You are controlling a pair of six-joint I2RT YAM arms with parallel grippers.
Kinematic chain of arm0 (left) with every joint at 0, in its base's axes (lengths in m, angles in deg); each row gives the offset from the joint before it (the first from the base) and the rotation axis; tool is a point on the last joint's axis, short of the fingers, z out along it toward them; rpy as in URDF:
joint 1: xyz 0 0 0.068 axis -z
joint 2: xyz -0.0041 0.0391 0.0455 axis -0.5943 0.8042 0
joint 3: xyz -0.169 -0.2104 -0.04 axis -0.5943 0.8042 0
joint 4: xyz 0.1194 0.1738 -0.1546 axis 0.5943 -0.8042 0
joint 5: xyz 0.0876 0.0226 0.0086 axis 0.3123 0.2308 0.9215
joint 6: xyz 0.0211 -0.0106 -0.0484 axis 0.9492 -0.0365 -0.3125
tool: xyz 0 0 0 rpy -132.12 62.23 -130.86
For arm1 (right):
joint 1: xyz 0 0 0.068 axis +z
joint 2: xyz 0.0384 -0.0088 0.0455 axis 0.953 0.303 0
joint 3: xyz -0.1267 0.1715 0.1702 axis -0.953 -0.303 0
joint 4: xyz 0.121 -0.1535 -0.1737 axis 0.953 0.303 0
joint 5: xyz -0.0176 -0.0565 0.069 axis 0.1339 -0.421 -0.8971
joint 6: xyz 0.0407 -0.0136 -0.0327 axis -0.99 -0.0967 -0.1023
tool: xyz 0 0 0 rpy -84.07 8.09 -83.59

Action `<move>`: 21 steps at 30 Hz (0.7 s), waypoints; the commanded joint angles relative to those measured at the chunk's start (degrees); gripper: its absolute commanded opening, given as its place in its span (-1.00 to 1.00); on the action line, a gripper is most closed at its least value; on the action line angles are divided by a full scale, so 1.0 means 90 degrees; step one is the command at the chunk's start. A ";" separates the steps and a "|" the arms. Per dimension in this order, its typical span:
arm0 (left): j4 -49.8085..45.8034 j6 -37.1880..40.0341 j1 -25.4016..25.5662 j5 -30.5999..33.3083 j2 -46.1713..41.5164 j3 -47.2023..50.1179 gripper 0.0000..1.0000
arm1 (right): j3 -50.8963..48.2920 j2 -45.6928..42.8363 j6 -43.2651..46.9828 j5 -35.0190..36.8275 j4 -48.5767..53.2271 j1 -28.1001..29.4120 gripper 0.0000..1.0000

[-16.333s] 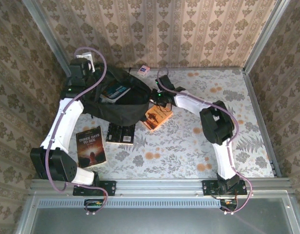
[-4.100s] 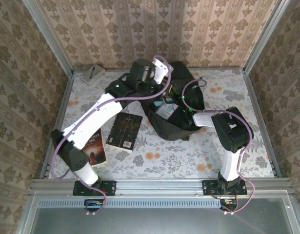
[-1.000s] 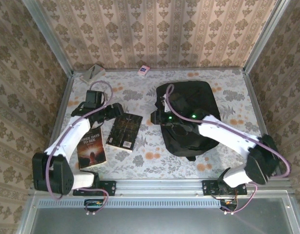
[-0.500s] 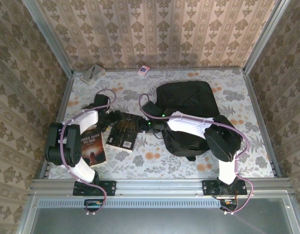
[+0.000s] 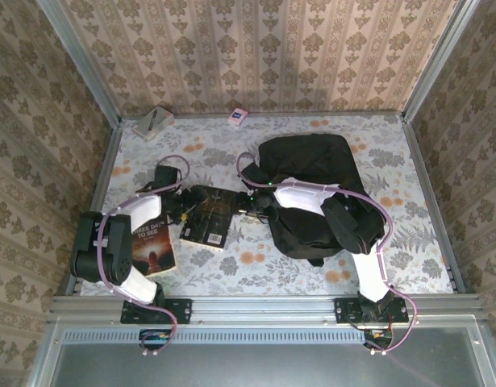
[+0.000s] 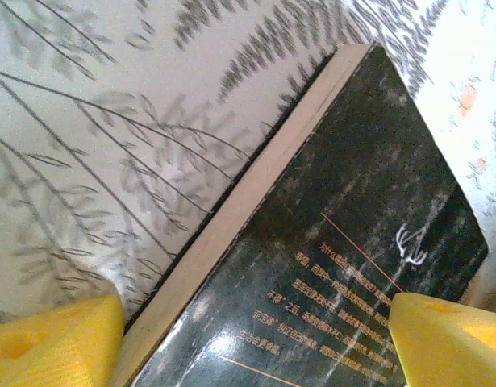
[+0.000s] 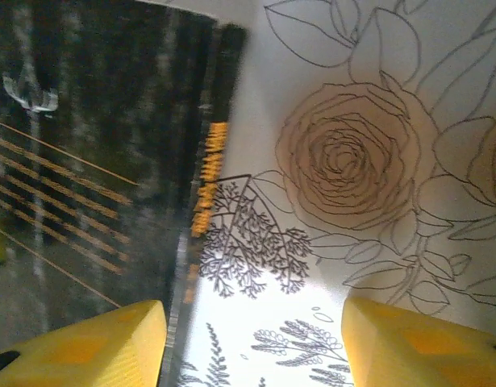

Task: Pack books, pencil case, and school supplies into a backpack

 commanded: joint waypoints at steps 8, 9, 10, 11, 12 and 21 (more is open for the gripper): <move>0.0287 -0.0471 0.0464 -0.1314 -0.0322 0.0666 0.69 | 0.0496 0.0494 0.0110 -0.0582 0.0094 -0.0247 0.22; 0.0301 -0.0450 0.0484 -0.1349 -0.0340 0.0693 0.68 | 0.0485 0.0523 0.0110 -0.0616 0.0091 -0.0274 0.22; 0.0334 -0.0435 0.0495 -0.1398 -0.0361 0.0718 0.68 | 0.0480 0.0539 0.0110 -0.0656 0.0082 -0.0297 0.22; 0.0360 -0.0406 0.0512 -0.1435 -0.0379 0.0735 0.67 | 0.0462 0.0549 0.0133 -0.0698 0.0073 -0.0323 0.22; 0.0356 -0.0364 0.0523 -0.1461 -0.0395 0.0748 0.66 | 0.0438 0.0538 0.0182 -0.0692 0.0060 -0.0336 0.22; 0.0291 -0.0030 0.0677 -0.1917 -0.0652 0.0485 0.22 | 0.0290 0.0610 0.0376 -0.0703 0.0055 -0.0358 0.21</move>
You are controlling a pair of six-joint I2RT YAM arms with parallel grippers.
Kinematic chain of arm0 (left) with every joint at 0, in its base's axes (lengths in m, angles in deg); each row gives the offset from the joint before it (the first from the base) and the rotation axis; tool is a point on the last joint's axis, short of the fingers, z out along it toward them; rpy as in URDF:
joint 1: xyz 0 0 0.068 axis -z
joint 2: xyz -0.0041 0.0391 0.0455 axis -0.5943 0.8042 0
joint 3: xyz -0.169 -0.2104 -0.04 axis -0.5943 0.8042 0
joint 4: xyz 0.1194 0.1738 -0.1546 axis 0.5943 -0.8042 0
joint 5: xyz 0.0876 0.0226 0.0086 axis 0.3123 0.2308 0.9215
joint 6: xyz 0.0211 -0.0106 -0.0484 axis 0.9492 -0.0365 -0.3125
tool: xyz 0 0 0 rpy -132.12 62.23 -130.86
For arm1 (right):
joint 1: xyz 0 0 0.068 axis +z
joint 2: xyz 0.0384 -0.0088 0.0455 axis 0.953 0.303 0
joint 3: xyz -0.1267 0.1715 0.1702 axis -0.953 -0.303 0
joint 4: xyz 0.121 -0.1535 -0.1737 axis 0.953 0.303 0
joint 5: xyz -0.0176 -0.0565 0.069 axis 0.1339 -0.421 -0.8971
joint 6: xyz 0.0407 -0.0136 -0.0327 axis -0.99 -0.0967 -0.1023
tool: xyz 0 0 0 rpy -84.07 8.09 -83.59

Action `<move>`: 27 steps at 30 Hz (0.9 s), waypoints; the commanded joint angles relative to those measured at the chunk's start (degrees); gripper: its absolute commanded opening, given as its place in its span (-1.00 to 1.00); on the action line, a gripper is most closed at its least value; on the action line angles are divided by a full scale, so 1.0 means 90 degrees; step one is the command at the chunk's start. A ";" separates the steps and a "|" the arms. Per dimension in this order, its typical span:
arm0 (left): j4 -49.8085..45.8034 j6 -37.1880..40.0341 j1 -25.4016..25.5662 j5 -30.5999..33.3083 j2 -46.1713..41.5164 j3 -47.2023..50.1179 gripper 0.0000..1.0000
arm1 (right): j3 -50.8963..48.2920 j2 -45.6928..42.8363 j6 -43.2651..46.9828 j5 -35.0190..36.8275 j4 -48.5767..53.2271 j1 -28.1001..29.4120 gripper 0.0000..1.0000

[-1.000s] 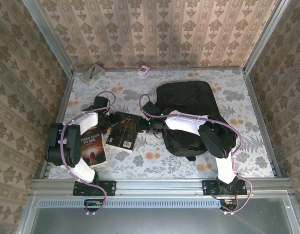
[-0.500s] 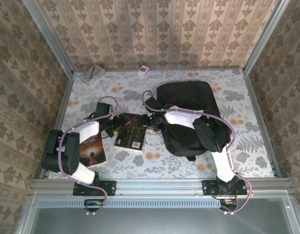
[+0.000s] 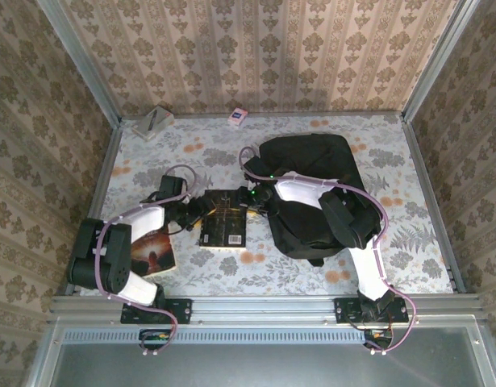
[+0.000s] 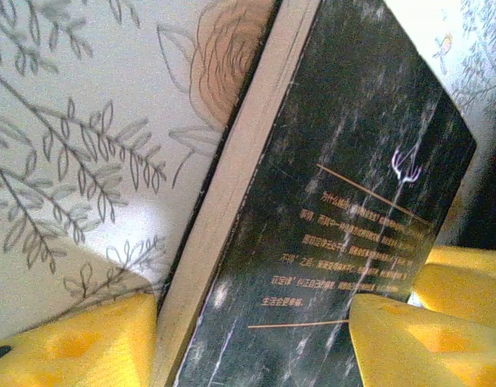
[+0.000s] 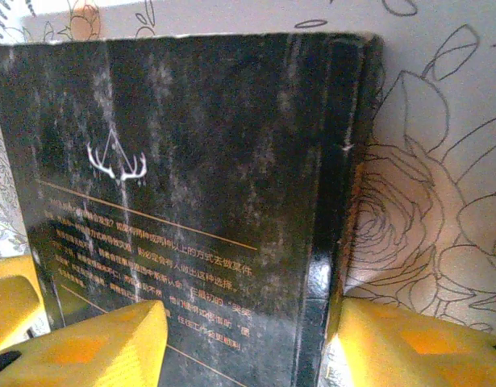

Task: Pack books, pencil case, and school supplies into a backpack

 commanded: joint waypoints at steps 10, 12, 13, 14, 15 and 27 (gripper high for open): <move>-0.0705 0.0599 0.0359 -0.1020 -0.0527 -0.0603 -0.19 | -0.0329 0.0213 0.0138 -0.0074 -0.0259 -0.0047 0.19; -0.0652 0.0609 0.0384 -0.1029 -0.0489 -0.0564 -0.28 | -0.0339 0.0208 0.0155 -0.0087 -0.0264 -0.0052 0.19; -0.0629 0.0621 0.0393 -0.1039 -0.0468 -0.0548 -0.32 | -0.0346 0.0197 0.0157 -0.0094 -0.0259 -0.0066 0.19; -0.0593 0.0628 0.0402 -0.1058 -0.0417 -0.0542 -0.35 | -0.0357 0.0194 0.0157 -0.0102 -0.0281 -0.0062 0.19; -0.0577 0.0643 0.0403 -0.1076 -0.0366 -0.0543 -0.43 | -0.0365 0.0189 0.0157 -0.0105 -0.0287 -0.0071 0.19; -0.1415 0.1011 0.0136 -0.0954 -0.1198 -0.1261 -1.00 | -0.0880 -0.0902 0.0196 -0.0098 -0.0381 -0.0380 0.29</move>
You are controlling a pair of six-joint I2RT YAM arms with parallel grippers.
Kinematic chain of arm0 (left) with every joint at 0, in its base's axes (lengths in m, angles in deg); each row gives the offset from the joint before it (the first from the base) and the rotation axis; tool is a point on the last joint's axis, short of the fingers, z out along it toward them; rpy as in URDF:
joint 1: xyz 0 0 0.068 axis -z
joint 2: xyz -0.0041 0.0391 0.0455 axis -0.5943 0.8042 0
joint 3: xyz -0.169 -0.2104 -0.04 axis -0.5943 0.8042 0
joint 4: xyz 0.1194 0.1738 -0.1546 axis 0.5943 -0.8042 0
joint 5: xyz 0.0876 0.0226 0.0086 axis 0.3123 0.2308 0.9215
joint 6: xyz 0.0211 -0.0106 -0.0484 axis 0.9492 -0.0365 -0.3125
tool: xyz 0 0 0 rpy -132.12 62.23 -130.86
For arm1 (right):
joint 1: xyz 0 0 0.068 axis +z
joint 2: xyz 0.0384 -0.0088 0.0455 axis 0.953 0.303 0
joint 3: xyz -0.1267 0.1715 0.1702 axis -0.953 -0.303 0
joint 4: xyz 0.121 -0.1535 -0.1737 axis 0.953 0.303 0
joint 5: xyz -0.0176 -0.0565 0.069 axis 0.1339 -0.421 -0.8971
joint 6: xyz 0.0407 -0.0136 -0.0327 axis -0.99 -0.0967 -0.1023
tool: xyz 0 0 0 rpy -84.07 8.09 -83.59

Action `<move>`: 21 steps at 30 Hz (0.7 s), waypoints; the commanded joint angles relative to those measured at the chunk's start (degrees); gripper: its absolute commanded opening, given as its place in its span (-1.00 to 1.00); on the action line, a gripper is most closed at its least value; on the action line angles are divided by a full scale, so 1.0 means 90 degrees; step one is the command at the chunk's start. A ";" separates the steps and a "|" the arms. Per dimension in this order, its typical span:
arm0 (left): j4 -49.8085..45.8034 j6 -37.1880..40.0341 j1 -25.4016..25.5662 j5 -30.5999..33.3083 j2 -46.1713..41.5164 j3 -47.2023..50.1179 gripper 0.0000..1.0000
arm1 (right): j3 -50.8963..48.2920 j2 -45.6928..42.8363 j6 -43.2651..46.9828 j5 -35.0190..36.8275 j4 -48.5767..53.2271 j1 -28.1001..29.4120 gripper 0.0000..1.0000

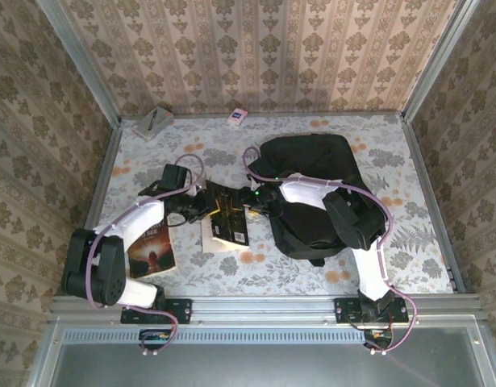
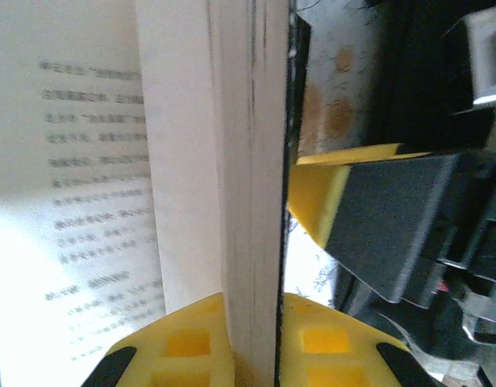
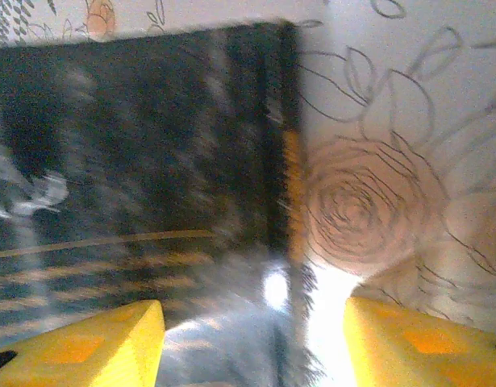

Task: Pack books, pencil case, and school supplies into a backpack

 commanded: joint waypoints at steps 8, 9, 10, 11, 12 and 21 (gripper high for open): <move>0.1707 -0.1889 -0.0606 -0.0450 -0.1906 0.0615 -1.00 | -0.1737 -0.1888 -0.1007 -0.0688 -0.1849 -0.0517 0.80; 0.1891 -0.2125 -0.0618 -0.0438 -0.2038 0.0710 -1.00 | -0.2012 -0.2008 -0.1298 -0.0834 -0.2393 -0.0554 0.82; 0.2058 -0.2365 -0.0624 -0.0380 -0.2180 0.0792 -1.00 | -0.2283 -0.2108 -0.1648 -0.0988 -0.3021 -0.0568 0.82; 0.2200 -0.2563 -0.0633 -0.0319 -0.2313 0.0860 -1.00 | -0.2533 -0.2187 -0.1972 -0.1110 -0.3613 -0.0577 0.85; 0.2321 -0.2738 -0.0637 -0.0273 -0.2412 0.0910 -1.00 | -0.2706 -0.2236 -0.2251 -0.1205 -0.4178 -0.0568 0.85; 0.3197 -0.3849 -0.0625 0.0155 -0.2941 0.1142 -1.00 | -0.3317 -0.2237 -0.3347 -0.1264 -0.7281 -0.0101 0.92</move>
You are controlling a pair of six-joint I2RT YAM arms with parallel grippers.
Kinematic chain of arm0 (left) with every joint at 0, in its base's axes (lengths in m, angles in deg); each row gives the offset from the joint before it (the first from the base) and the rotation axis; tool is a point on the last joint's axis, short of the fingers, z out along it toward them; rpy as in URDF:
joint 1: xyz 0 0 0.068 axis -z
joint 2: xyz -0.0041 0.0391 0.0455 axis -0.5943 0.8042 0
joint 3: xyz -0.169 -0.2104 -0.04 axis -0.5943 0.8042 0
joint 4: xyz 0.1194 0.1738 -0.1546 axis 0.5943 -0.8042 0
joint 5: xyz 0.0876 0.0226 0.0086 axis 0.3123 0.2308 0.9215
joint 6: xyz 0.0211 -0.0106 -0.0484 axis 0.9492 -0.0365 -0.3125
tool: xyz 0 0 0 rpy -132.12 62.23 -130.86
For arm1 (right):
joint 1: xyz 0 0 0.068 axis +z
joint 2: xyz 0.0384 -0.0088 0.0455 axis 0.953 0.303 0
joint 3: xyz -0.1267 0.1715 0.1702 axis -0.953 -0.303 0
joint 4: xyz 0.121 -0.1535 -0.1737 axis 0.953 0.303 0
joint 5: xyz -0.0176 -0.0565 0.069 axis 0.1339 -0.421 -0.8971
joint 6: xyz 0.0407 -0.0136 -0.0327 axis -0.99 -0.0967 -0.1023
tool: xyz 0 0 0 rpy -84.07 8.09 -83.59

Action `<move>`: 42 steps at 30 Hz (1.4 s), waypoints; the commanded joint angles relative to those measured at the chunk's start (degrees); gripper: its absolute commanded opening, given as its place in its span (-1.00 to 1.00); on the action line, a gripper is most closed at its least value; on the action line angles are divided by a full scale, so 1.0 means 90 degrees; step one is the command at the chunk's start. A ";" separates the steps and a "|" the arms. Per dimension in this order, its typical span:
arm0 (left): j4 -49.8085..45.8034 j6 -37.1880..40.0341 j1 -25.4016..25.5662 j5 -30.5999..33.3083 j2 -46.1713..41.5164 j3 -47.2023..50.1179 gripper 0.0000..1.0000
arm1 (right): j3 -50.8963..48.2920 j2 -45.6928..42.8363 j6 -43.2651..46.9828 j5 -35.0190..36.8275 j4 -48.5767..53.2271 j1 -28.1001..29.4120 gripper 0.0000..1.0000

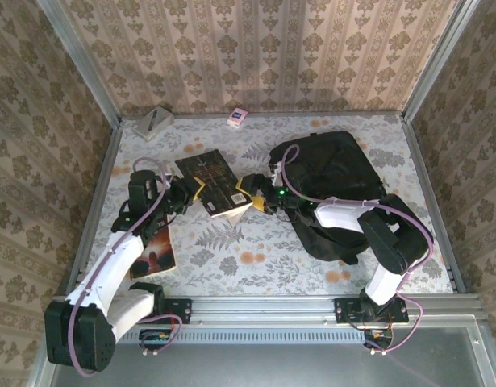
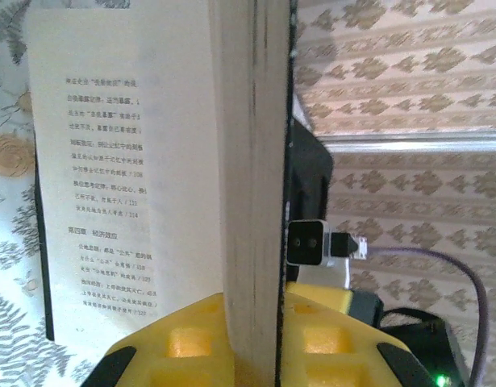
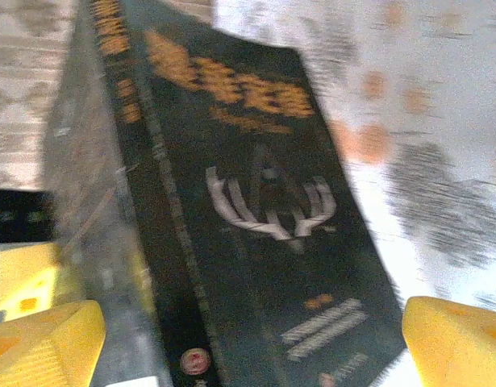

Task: Pack books, pencil case, and school supplies into a backpack

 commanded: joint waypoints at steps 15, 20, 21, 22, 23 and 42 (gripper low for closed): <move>0.0590 -0.0477 0.0002 0.0281 -0.0330 0.0223 -0.63 | 0.0043 -0.0642 0.0154 0.0581 -0.1244 0.0449 -0.73; -0.0127 0.0075 -0.0025 0.0283 -0.0345 0.0121 0.54 | 0.0026 -0.0984 0.0296 0.0669 -0.0902 0.0306 -1.00; -0.0350 0.0202 -0.0038 0.0314 -0.0349 0.0080 0.65 | 0.0007 -0.1041 0.0271 0.0653 -0.0891 0.0261 -1.00; -0.0578 0.0344 -0.0038 0.0373 -0.0359 0.0040 0.77 | -0.0012 -0.1107 0.0246 0.0658 -0.0887 0.0219 -1.00; -0.0748 0.0442 -0.0038 0.0428 -0.0374 0.0032 0.86 | -0.0029 -0.1177 0.0219 0.0659 -0.0892 0.0176 -1.00; 0.1388 0.0092 0.0119 0.0304 0.0435 0.0205 0.98 | -0.0239 -0.0909 -0.1901 0.0465 -0.2832 0.0098 -1.00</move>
